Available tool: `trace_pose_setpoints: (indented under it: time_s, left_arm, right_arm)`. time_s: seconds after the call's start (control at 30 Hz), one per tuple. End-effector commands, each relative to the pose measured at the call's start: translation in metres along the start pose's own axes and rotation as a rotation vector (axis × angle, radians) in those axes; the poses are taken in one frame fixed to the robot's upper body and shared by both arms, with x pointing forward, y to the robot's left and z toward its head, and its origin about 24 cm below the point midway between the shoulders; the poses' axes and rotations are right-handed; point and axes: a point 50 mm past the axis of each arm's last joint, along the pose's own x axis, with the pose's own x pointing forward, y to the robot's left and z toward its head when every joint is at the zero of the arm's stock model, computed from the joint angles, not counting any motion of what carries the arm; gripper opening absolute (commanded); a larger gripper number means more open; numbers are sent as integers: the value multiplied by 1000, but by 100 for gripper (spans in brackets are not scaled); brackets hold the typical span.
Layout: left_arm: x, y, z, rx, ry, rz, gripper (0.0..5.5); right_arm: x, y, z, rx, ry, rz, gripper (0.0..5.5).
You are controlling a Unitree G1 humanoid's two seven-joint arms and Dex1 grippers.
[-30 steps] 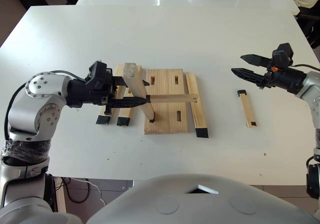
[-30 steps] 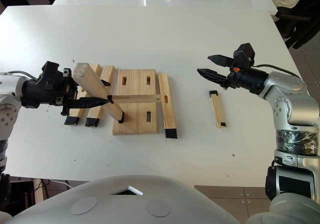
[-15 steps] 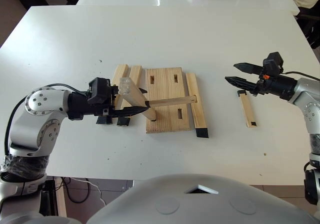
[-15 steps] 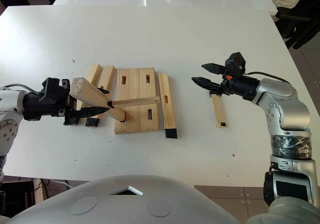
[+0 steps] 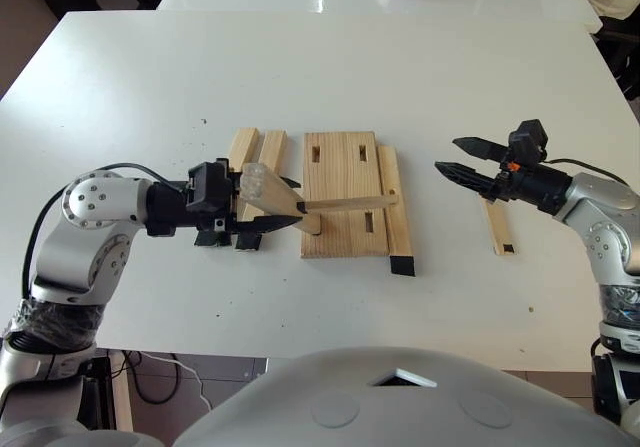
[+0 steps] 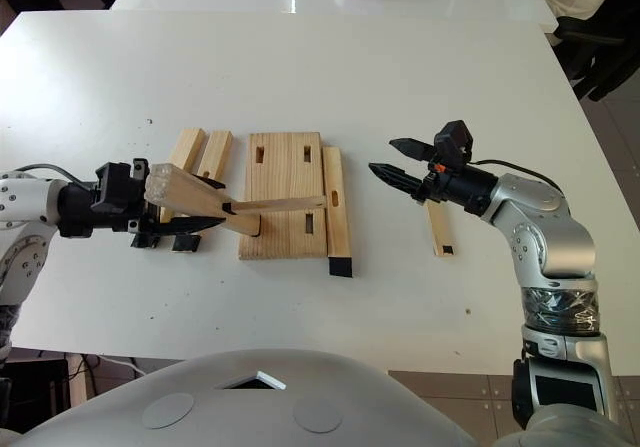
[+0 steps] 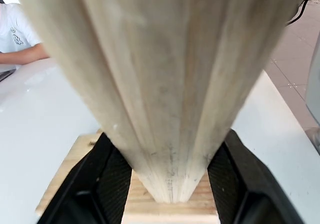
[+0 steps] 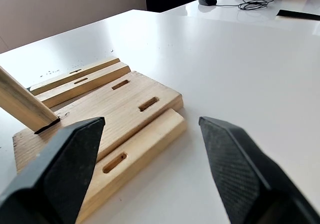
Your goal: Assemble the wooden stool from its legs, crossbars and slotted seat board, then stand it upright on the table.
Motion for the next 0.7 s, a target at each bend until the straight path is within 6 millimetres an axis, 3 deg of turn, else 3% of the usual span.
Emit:
trace_pose_setpoints:
  time_s: [0.03, 0.17, 0.27, 0.3, 0.53, 0.7]
  left_arm:
    - [-10, 5, -21, -110, 174, -7, 203]
    - [-10, 23, -1, -72, 113, 29, 203]
    - [-5, 24, 10, -66, 81, 16, 203]
    - [-3, 24, 12, -66, 75, 10, 240]
    - [1, 18, 17, -62, 70, 15, 357]
    - [-8, 18, 24, -20, 94, 56, 398]
  right_arm:
    - [0, 5, -5, 37, -16, -18, 349]
    - [2, 11, -10, 55, -28, -27, 349]
    - [2, 12, -11, 61, -34, -38, 349]
    - [2, 12, -11, 63, -37, -42, 349]
    - [1, 11, -12, 74, -45, -63, 349]
    - [-3, 10, -13, 76, -42, -76, 349]
